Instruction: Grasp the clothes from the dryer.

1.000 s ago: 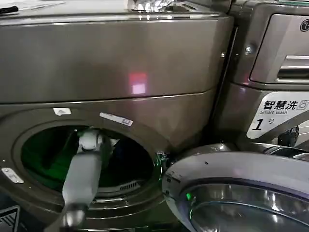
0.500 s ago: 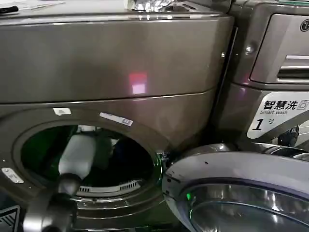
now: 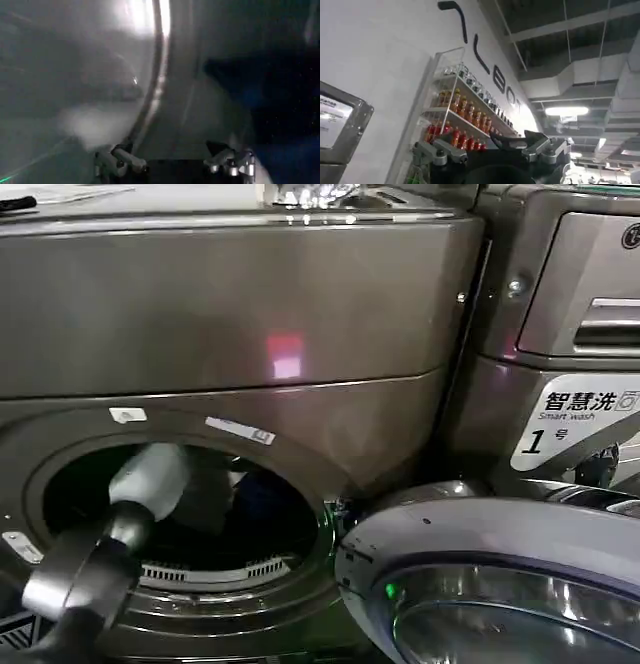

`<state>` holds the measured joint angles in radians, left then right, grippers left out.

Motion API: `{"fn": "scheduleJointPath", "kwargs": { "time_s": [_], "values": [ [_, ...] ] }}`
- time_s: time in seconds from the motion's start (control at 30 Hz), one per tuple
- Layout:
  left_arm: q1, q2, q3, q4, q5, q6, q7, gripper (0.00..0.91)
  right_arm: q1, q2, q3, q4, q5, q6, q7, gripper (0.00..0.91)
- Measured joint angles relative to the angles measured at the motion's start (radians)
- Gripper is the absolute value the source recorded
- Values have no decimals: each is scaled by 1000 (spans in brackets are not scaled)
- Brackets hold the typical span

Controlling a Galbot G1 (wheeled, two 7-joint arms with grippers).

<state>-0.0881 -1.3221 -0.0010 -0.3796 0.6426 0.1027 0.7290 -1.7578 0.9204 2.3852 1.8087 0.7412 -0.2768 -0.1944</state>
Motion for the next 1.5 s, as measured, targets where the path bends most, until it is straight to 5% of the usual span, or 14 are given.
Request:
{"fn": "scheduleJointPath", "kwargs": {
  "time_s": [0.37, 0.57, 0.6, 0.63, 0.67, 0.73, 1.5],
  "values": [
    [-37, 48, 137, 61, 257, -222, 101, 907, -1, 4, 2, 3, -1, 1, -1, 907],
    [-48, 46, 193, 98, 278, -273, 140, 907, 0, 6, 6, -2, -1, 5, -4, 907],
    [-49, 45, 199, 105, 279, -273, 145, 865, 1, 7, 6, -3, -1, 6, -4, 907],
    [-49, 43, 202, 111, 278, -273, 149, 432, 2, 9, 6, -5, -2, 7, -5, 907],
    [-49, 41, 205, 116, 276, -270, 155, 205, 2, 9, 6, -6, -3, 8, -6, 907],
    [-47, 37, 210, 125, 268, -264, 166, 0, 3, 11, 6, -10, -6, 11, -6, 907],
    [15, 59, 79, 3, -6, -149, -1, 0, 34, 24, -39, -9, -32, 23, -8, 907]
  ]
}}
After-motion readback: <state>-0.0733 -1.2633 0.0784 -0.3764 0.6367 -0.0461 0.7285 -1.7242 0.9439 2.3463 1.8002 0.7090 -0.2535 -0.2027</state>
